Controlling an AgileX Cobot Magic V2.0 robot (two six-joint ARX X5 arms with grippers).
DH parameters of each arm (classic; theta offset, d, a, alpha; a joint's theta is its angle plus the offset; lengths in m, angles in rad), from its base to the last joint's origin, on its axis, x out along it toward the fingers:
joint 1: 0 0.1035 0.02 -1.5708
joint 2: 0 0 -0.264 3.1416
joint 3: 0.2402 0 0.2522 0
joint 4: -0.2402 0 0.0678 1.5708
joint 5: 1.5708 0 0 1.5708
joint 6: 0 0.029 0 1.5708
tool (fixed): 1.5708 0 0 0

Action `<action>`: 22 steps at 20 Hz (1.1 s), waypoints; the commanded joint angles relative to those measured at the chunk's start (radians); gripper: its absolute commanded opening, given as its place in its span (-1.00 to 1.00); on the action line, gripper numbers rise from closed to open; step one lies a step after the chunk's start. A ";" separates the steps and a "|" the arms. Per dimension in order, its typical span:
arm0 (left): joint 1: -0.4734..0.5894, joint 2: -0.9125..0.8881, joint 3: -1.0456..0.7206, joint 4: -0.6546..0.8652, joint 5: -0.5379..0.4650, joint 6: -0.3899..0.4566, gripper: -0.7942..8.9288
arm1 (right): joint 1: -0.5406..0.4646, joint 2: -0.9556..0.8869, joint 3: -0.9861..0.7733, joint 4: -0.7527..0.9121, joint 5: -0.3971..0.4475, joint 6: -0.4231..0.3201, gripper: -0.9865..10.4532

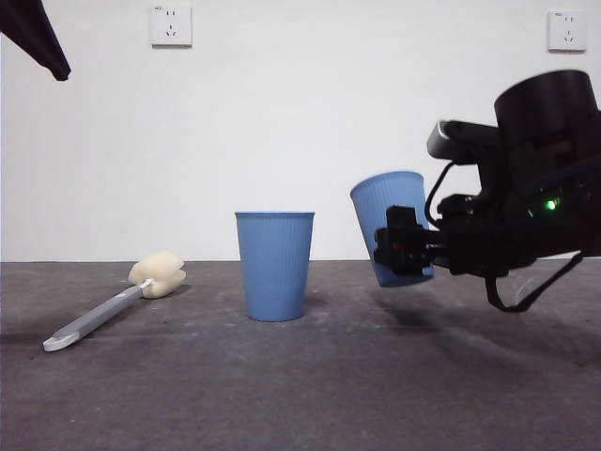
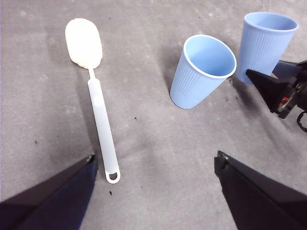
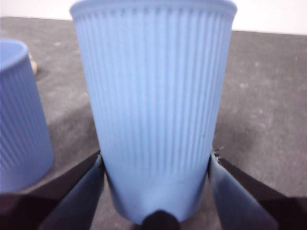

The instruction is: Pick up the cup brush,pick up the cup,insert the brush into the cup,clean the cup,put the cup brush back,put the cup back to the fixed position on the table

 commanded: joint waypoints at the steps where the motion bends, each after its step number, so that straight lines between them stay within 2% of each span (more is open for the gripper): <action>1: -0.003 -0.001 -0.009 0.004 -0.001 0.016 0.00 | 0.002 0.029 0.008 0.019 -0.019 0.003 -0.85; 9: -0.003 0.000 -0.009 0.004 -0.005 0.024 0.00 | 0.003 0.062 0.037 0.014 -0.062 0.026 -0.85; 14: -0.003 0.000 -0.009 0.004 -0.005 0.031 0.00 | 0.003 0.063 0.037 -0.070 -0.095 0.026 -0.85; 22: -0.003 0.000 -0.009 -0.006 -0.005 0.042 0.00 | 0.010 0.062 0.023 -0.216 -0.101 0.053 -0.82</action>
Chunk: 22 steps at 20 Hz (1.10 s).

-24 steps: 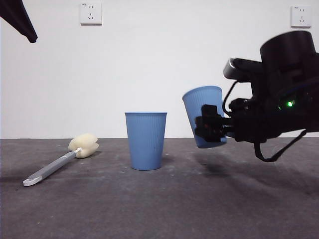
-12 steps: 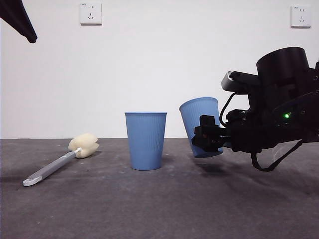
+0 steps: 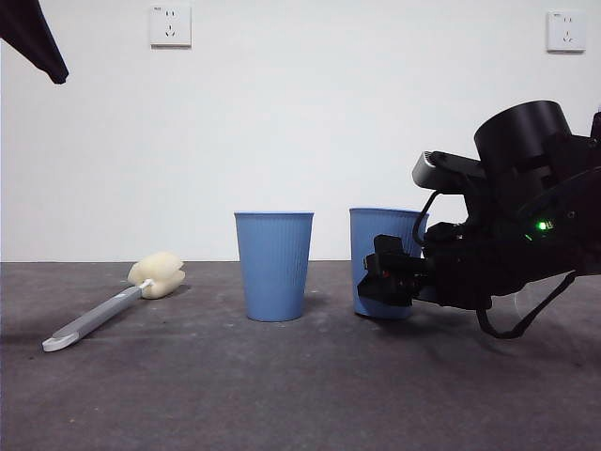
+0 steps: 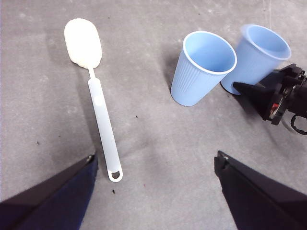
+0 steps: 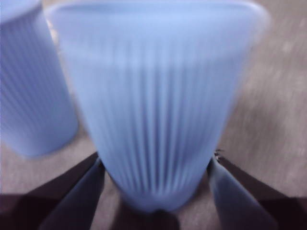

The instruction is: Pick up the cup brush,pick up the cup,insert the brush into the cup,clean the cup,put the cup brush back,put the cup back to the fixed position on the table

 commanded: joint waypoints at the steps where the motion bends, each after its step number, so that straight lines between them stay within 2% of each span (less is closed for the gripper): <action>1: -0.003 0.000 -0.009 0.000 -0.003 0.014 0.00 | 0.004 0.020 -0.019 -0.101 -0.003 0.019 -0.82; 3: -0.003 0.000 -0.009 0.000 -0.003 0.020 0.00 | 0.004 0.020 -0.027 -0.105 -0.004 0.019 -0.78; 6: -0.003 0.000 -0.009 -0.007 -0.003 0.022 0.00 | 0.004 0.016 -0.028 -0.101 -0.004 0.046 -0.45; 7: -0.003 0.000 -0.009 -0.008 -0.003 0.022 0.00 | 0.004 0.013 -0.028 -0.105 -0.005 0.051 -0.40; 10: -0.003 0.000 -0.009 -0.008 -0.003 0.021 0.00 | 0.004 0.003 -0.028 -0.118 -0.016 0.056 -0.37; 12: -0.003 0.000 -0.009 -0.015 -0.003 0.021 0.00 | 0.004 -0.019 -0.028 -0.155 -0.020 0.055 -0.23; 17: -0.003 0.000 -0.009 -0.028 -0.003 0.021 0.00 | 0.004 -0.074 -0.028 -0.238 -0.023 0.015 -0.20; 22: -0.003 0.000 -0.009 -0.030 -0.003 0.021 0.00 | 0.004 -0.161 -0.028 -0.383 -0.046 0.013 -0.14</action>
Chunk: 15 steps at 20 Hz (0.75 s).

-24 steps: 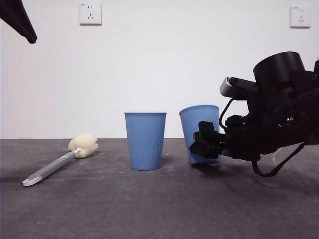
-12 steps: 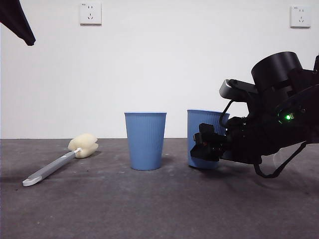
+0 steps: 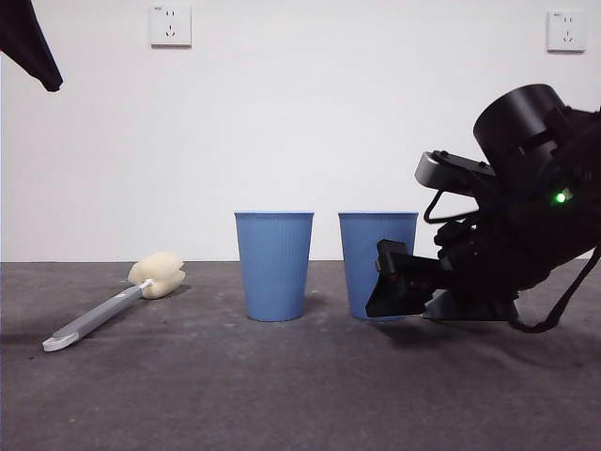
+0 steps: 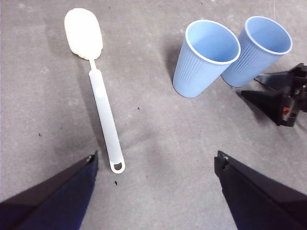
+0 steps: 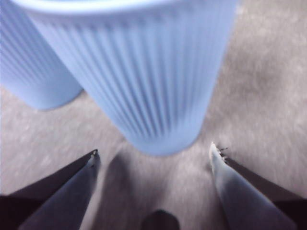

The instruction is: Pick up the cup brush,pick up the cup,insert the brush into the cup,clean the cup,put the cup brush back,put the cup back to the fixed position on the table

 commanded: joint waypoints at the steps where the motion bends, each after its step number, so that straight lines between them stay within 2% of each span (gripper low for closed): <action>1: -0.003 -0.002 -0.009 -0.002 -0.003 0.011 0.00 | 0.002 -0.047 -0.016 -0.121 -0.019 0.000 -0.14; 6: -0.003 -0.002 -0.009 -0.031 0.002 0.011 0.00 | 0.002 -0.303 -0.016 -0.518 -0.092 0.007 -0.14; 10: -0.003 -0.002 -0.009 -0.081 0.018 0.011 0.00 | 0.002 -0.630 -0.007 -0.903 -0.224 0.032 -0.17; 13: -0.003 -0.002 -0.009 -0.101 0.112 0.012 0.00 | 0.002 -0.861 0.043 -1.230 -0.253 0.053 -0.20; 15: -0.003 -0.002 -0.009 -0.108 0.163 0.012 -0.01 | 0.002 -0.956 0.092 -1.412 -0.253 0.029 -0.40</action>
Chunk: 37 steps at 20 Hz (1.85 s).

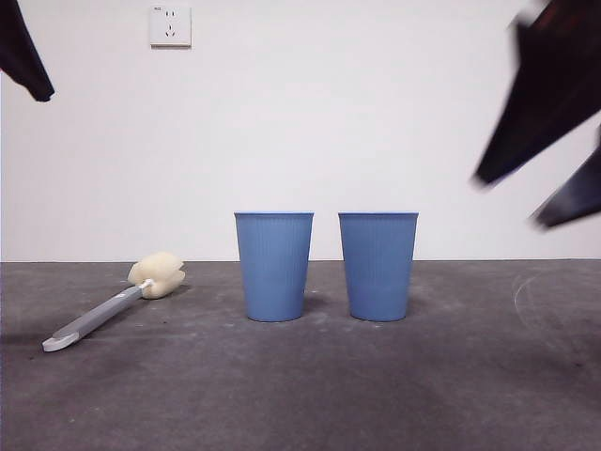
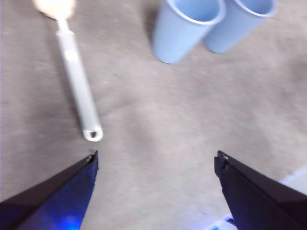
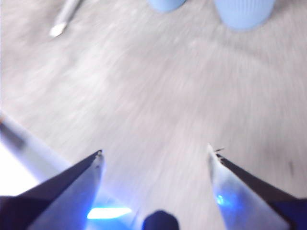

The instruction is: Pick up the cup brush,pick up the cup,insert the brush into the cup,clean the cup,put the cup brush back,put the cup back to the fixed position on the table

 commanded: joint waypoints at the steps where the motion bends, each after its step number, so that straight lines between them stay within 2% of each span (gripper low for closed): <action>1: -0.003 -0.002 -0.009 -0.007 0.063 0.012 -0.03 | 0.001 -0.077 0.053 -0.190 -0.004 -0.027 -0.47; 2: -0.003 -0.002 -0.009 -0.008 0.092 0.012 -0.24 | 0.001 -0.102 0.079 -0.253 -0.004 -0.040 -0.58; 4: -0.003 -0.002 -0.009 -0.010 0.116 0.012 -0.89 | 0.001 -0.129 0.123 -0.332 -0.004 -0.052 -0.87; 8: -0.003 -0.002 -0.009 -0.013 0.133 0.024 -0.85 | 0.001 -0.133 0.170 -0.383 -0.003 -0.063 -0.85; 10: -0.003 -0.002 -0.009 -0.013 0.131 0.024 -0.85 | 0.001 -0.133 0.180 -0.389 0.000 -0.026 -0.84; 12: -0.003 -0.002 -0.009 -0.013 0.131 0.024 -0.85 | 0.001 -0.133 0.181 -0.389 0.014 -0.029 -0.83; 21: -0.003 0.005 -0.009 -0.011 0.131 0.024 -0.85 | 0.001 -0.132 0.181 -0.389 0.212 -0.033 -0.83; 24: -0.002 0.009 -0.009 0.014 0.092 0.083 -0.85 | 0.001 -0.132 0.181 -0.389 0.275 -0.033 -0.83; 26: -0.007 0.004 -0.011 0.135 -0.006 0.169 -0.85 | 0.001 -0.132 0.181 -0.389 0.305 -0.033 -0.82; 28: 0.011 -0.031 -0.011 0.299 -0.112 0.294 -0.85 | 0.001 -0.132 0.181 -0.390 0.320 -0.033 -0.83; 30: 0.063 -0.080 -0.026 0.488 -0.122 0.387 -0.85 | 0.000 -0.132 0.181 -0.389 0.329 -0.033 -0.83; 34: 0.233 -0.224 -0.174 0.757 -0.124 0.397 -0.85 | 0.000 -0.132 0.181 -0.389 0.331 -0.033 -0.83; 37: 0.336 -0.335 -0.308 0.786 -0.125 0.397 -0.85 | 0.000 -0.132 0.181 -0.389 0.331 -0.033 -0.83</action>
